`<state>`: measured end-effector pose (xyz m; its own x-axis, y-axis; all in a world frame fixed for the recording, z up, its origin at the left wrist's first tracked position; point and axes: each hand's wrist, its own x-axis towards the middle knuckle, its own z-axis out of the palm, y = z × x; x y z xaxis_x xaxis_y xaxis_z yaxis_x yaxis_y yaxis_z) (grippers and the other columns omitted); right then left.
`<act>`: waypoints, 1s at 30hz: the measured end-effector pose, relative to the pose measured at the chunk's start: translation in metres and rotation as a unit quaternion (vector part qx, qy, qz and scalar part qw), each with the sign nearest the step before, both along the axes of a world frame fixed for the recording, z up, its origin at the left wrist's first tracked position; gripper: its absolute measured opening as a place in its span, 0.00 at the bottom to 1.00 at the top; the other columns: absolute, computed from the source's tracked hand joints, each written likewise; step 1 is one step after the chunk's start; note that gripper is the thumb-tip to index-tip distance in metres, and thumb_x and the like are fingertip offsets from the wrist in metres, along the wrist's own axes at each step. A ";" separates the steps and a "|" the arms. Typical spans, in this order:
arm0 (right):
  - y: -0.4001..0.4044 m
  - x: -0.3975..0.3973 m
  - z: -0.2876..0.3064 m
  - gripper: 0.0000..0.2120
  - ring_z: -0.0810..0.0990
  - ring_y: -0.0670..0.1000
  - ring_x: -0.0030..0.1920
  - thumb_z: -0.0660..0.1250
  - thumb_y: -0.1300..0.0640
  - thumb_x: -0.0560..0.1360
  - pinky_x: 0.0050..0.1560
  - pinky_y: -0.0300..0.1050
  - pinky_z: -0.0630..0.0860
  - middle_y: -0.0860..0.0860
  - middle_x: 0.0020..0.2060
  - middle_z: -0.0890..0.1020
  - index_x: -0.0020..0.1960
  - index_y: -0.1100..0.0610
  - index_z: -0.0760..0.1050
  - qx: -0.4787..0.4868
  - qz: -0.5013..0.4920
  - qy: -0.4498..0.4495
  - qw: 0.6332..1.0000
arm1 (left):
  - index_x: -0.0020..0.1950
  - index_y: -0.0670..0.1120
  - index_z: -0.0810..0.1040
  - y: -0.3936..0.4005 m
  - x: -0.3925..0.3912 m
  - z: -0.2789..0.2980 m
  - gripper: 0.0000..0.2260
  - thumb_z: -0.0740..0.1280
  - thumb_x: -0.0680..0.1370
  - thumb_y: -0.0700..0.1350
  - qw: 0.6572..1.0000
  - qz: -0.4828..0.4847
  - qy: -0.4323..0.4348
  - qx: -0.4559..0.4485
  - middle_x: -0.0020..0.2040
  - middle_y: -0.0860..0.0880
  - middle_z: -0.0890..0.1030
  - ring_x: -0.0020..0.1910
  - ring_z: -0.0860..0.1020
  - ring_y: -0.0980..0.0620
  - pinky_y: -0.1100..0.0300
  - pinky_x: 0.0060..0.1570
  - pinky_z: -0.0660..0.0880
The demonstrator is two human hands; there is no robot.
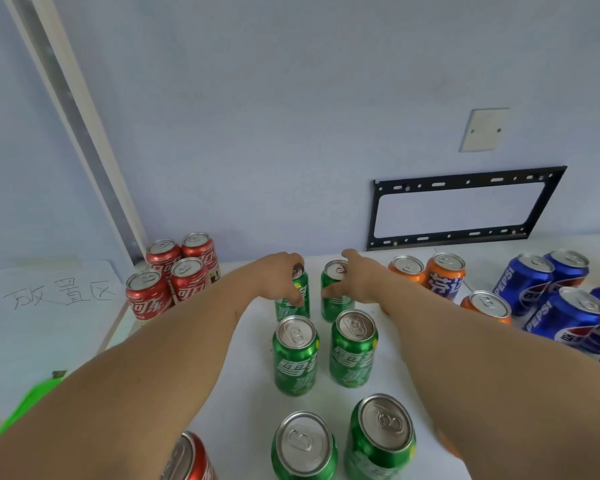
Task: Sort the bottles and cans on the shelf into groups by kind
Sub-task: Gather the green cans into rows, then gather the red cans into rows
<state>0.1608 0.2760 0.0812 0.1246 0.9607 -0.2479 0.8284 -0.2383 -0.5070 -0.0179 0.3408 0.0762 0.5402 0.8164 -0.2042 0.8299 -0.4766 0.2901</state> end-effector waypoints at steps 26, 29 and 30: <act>0.019 -0.122 0.037 0.33 0.72 0.55 0.67 0.71 0.46 0.75 0.66 0.49 0.69 0.54 0.71 0.70 0.75 0.53 0.63 0.076 0.142 0.021 0.987 | 0.51 0.48 0.75 -0.029 -0.167 0.048 0.19 0.76 0.68 0.56 0.950 0.249 -0.173 0.077 0.54 0.45 0.80 0.49 0.79 0.47 0.55 0.46 0.75; 0.029 -0.153 0.034 0.40 0.71 0.56 0.68 0.74 0.47 0.73 0.66 0.50 0.70 0.54 0.73 0.67 0.77 0.52 0.57 0.049 0.154 0.047 0.986 | 0.57 0.49 0.76 -0.031 -0.195 0.039 0.29 0.78 0.60 0.56 0.931 0.301 -0.204 0.039 0.57 0.46 0.80 0.55 0.79 0.44 0.45 0.58 0.76; 0.031 -0.161 0.034 0.41 0.71 0.56 0.69 0.74 0.49 0.72 0.67 0.50 0.69 0.54 0.74 0.67 0.78 0.52 0.56 0.041 0.164 0.048 0.984 | 0.58 0.50 0.76 -0.034 -0.200 0.036 0.29 0.80 0.60 0.53 0.927 0.302 -0.220 0.018 0.56 0.48 0.80 0.55 0.79 0.45 0.47 0.61 0.75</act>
